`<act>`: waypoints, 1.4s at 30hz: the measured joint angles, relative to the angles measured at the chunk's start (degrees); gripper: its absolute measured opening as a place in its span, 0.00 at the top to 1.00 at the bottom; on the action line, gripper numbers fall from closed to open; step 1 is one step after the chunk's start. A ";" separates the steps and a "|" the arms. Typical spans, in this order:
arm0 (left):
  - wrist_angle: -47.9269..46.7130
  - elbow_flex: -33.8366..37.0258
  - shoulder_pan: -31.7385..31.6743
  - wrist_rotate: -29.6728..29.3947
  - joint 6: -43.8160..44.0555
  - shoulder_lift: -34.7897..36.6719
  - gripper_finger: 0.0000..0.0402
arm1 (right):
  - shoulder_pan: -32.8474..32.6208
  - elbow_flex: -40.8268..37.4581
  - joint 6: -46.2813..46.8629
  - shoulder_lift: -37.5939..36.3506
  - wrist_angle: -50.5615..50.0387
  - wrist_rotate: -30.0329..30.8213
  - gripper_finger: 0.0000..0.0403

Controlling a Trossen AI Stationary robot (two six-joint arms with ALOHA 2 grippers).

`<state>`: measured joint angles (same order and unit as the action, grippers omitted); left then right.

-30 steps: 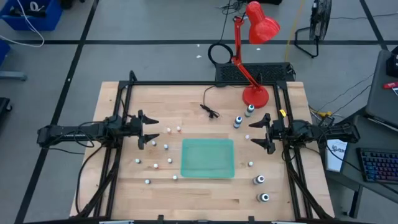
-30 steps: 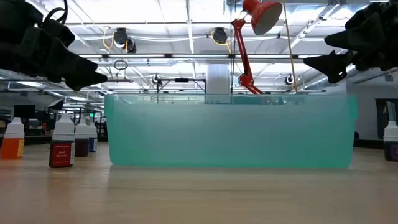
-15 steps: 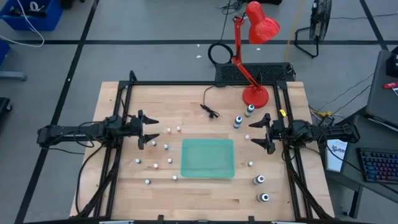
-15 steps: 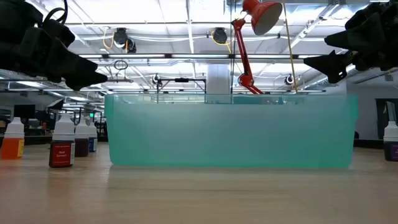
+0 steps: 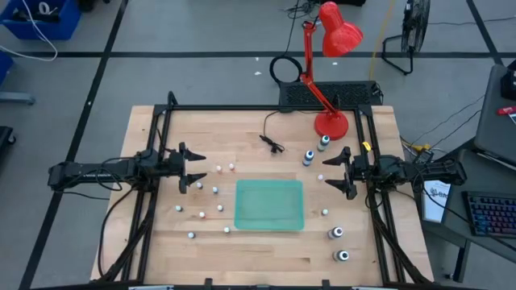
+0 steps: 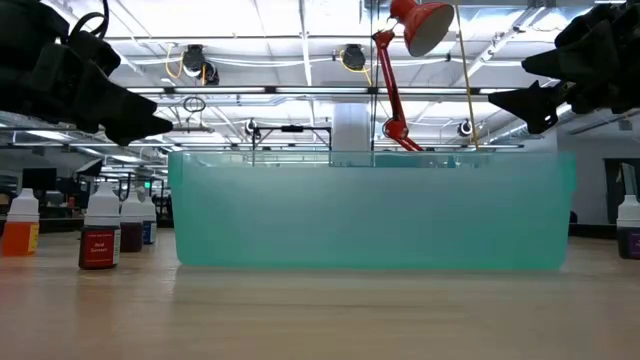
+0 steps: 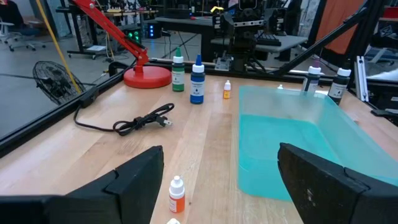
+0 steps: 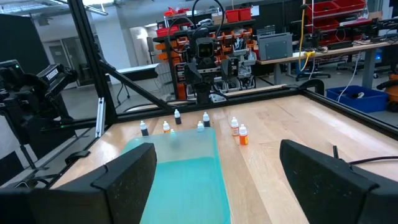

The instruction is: Pick & Place food coloring

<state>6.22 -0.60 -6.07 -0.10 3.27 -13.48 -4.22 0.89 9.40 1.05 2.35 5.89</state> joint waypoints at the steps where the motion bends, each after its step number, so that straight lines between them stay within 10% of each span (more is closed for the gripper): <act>1: 0.00 0.00 -0.02 -0.02 0.00 -0.02 0.23 | 0.00 -0.02 -0.01 -0.01 0.00 0.00 0.18; 42: 0.00 0.00 0.00 -0.02 0.00 -0.02 0.23 | 0.01 -0.02 11.13 -0.02 4.80 5.02 0.18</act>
<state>6.22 -0.61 -6.07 -0.12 3.27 -13.49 -4.21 0.86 20.53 1.04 7.15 10.90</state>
